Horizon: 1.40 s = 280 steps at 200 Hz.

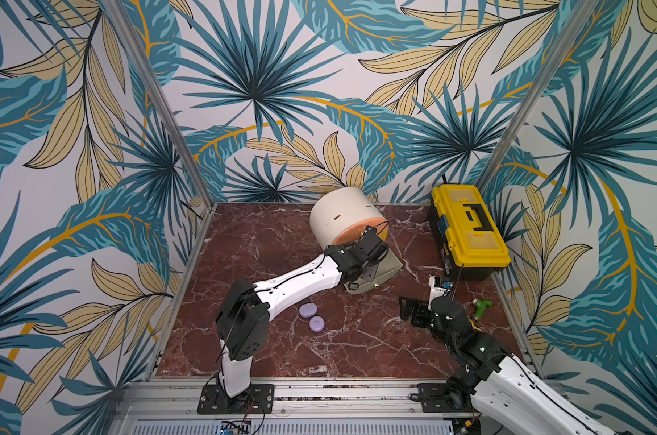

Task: Put the bluetooth earphones in the drawer according to color
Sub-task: Place the bluetooth earphone in the drawer.

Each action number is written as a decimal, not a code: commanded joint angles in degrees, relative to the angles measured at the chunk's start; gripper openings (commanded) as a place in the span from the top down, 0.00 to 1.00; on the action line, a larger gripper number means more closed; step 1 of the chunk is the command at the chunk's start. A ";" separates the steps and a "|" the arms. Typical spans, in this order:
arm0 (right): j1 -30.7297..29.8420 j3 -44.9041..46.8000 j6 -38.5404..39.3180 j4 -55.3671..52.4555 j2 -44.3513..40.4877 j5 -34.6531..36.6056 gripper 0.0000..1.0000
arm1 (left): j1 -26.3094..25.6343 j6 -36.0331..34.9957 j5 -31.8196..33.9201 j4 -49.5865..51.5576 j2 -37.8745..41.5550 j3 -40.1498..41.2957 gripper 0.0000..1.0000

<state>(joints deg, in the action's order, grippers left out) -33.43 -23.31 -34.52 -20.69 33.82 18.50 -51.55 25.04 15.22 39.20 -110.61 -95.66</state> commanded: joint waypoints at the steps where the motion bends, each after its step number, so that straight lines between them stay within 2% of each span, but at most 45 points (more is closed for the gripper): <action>1: -0.16 0.72 -0.58 -2.73 -1.28 1.53 0.01 | 0.14 -1.68 -2.65 1.43 -4.34 -5.91 0.61; 46: -0.17 0.91 -0.78 -3.27 -1.50 1.14 0.01 | 0.88 0.42 -3.76 -1.06 -10.23 -8.10 0.61; 95: -0.18 0.99 -0.78 -3.22 -1.33 0.84 0.01 | 3.06 3.03 -6.39 -3.29 -12.77 -7.09 0.60; 142: -0.16 0.98 -0.87 -3.05 -1.13 0.50 0.01 | 3.44 2.73 -4.66 -3.48 -14.58 -8.35 0.59; 166: -0.22 0.96 -0.96 -3.06 -1.07 0.14 0.01 | 3.52 2.56 -4.38 -2.71 -15.47 -9.08 0.54; 207: -0.18 0.73 -1.16 -3.09 -1.00 -0.47 0.01 | 3.51 2.82 -5.82 -1.71 -13.27 -9.21 0.40; 227: -0.17 0.40 -1.14 -2.96 -0.87 -0.91 0.01 | 3.64 2.74 -6.21 -1.03 -11.24 -9.20 0.33; 280: -0.16 -0.59 -1.10 -2.32 0.27 -3.42 0.01 | 3.22 2.86 -7.84 -1.85 -2.41 -5.21 0.22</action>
<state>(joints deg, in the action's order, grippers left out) -33.43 -23.31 -35.14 -22.61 33.67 16.78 -48.27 27.83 8.27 38.00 -120.68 -102.21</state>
